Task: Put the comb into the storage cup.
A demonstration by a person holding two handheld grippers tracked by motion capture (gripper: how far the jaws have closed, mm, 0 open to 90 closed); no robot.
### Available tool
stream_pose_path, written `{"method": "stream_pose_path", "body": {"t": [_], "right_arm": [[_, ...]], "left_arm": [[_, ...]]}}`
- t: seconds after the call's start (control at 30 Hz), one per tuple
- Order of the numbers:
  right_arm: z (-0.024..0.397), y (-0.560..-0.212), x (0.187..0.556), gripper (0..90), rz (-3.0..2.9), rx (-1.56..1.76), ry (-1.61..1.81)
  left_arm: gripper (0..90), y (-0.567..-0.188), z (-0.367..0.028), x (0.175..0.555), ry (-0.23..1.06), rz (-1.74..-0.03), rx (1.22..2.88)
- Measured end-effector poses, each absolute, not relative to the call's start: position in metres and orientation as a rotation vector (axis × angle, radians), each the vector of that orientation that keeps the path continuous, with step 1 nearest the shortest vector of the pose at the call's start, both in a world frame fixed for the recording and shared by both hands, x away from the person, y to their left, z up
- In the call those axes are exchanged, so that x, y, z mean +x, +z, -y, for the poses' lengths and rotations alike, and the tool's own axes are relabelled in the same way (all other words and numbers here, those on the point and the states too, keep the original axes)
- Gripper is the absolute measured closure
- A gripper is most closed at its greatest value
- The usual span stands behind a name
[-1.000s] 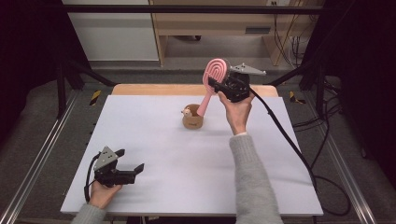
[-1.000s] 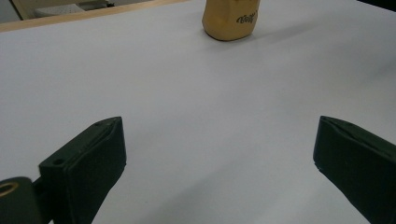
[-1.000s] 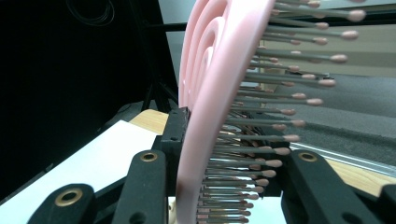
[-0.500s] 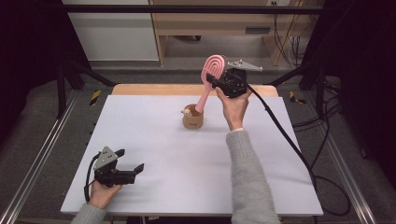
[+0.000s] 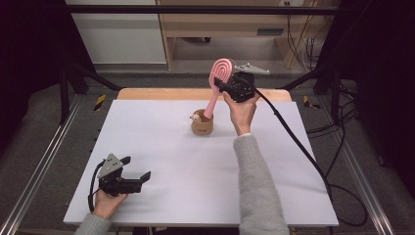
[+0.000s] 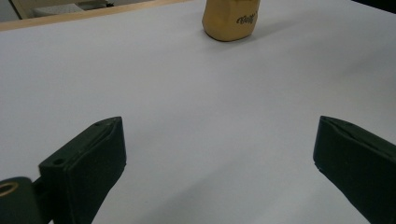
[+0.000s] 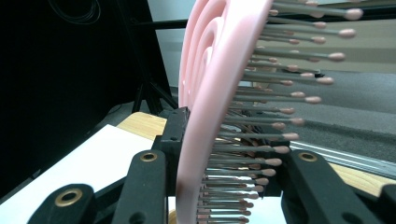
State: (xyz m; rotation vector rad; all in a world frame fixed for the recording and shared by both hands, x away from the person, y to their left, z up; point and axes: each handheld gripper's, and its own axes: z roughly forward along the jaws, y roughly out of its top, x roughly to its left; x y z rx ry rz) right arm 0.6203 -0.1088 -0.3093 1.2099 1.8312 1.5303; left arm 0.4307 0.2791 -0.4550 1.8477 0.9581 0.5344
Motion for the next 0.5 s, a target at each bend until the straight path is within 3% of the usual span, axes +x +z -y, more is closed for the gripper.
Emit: {"method": "stream_pose_path", "body": {"t": [0.5], "right_arm": [[0.1018, -0.3198, 0.6278, 63.6, -1.837, 1.238, 1.518]], "left_arm": [[2.4, -0.4551, -0.2792, 0.4308, 0.534, -0.957, 1.852]]}}
